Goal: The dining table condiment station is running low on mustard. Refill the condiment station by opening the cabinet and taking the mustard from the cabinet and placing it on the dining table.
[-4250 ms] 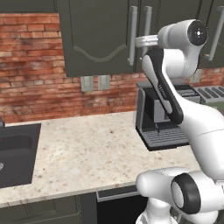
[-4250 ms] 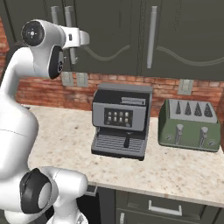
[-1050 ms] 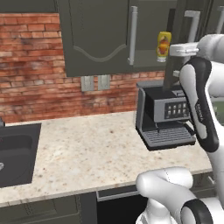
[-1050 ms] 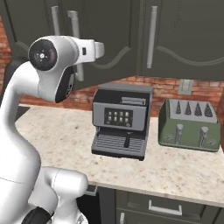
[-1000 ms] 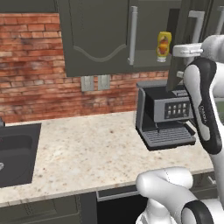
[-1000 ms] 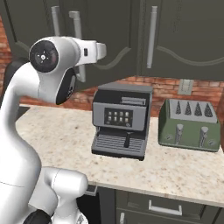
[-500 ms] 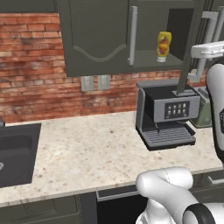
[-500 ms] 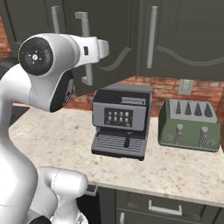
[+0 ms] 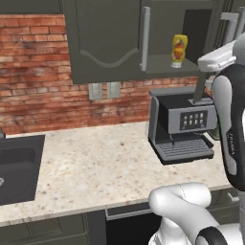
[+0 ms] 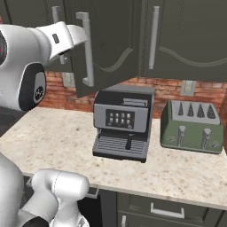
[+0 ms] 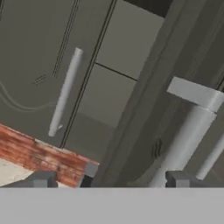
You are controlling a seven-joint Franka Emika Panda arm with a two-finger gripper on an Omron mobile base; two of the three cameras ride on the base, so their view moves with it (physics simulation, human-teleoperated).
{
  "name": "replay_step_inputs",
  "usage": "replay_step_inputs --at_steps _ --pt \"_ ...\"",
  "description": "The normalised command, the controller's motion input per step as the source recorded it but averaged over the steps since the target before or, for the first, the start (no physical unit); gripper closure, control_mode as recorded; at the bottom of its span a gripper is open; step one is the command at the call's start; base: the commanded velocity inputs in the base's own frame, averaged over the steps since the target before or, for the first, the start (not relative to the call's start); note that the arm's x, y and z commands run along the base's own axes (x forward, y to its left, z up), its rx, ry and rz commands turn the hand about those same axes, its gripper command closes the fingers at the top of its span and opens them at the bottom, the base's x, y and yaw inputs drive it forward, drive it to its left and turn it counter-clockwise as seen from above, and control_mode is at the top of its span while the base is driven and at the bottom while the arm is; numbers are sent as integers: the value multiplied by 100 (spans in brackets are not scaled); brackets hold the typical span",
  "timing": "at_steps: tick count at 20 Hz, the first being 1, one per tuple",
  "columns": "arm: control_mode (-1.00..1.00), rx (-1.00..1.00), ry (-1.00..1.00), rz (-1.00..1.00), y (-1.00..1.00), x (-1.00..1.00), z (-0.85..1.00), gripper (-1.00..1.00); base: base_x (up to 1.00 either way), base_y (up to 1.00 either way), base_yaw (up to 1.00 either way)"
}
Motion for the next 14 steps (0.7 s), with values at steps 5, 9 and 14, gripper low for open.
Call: replay_step_inputs --at_steps 5,9,14 --pt "-100 -35 0 0 76 0 0 -100 0 0 0" --pt "-100 -35 3 0 63 16 -3 -100 0 0 0" --pt "-100 -32 11 0 28 39 -14 -100 0 0 0"
